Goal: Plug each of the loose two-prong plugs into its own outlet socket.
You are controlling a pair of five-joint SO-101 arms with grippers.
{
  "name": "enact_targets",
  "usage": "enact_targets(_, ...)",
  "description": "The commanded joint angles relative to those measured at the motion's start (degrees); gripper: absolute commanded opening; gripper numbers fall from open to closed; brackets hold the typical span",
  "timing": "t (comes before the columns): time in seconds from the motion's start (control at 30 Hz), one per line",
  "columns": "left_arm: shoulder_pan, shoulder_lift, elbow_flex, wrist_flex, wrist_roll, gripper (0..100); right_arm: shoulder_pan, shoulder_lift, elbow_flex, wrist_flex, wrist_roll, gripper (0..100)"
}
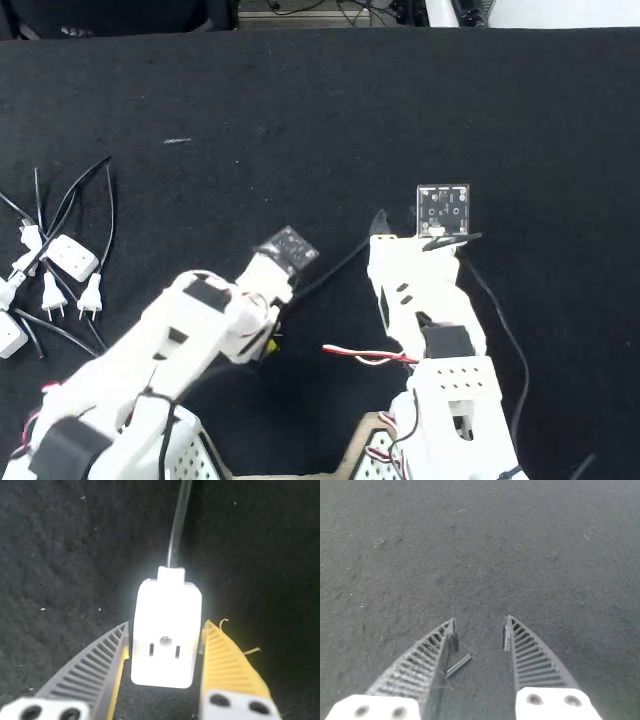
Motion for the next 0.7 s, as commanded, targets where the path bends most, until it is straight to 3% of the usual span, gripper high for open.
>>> enact_targets(0.0,-2.5,1.5,-4.1,-0.5,0.9,19,1.0,0.2,-3.3,-1.1,0.0,14.1)
enact_targets(0.13,-6.9,1.5,-5.8,-0.4,1.2,3,0.9,0.2,-3.4,-1.1,0.0,14.1)
enact_targets(0.27,-10.4,1.5,-8.1,-0.8,5.2,3,0.9,0.2,-3.4,-1.1,0.0,14.1)
enact_targets(0.43,-18.5,2.3,-12.5,-1.1,16.5,4,-1.5,0.3,-3.1,-1.1,0.0,14.1)
enact_targets(0.53,-18.0,2.3,-12.4,-0.5,18.0,9,-2.1,0.6,-3.1,-1.1,0.0,14.1)
enact_targets(0.67,-14.5,1.9,-10.2,-0.5,16.0,25,-2.0,0.6,-3.1,-0.4,0.0,14.1)
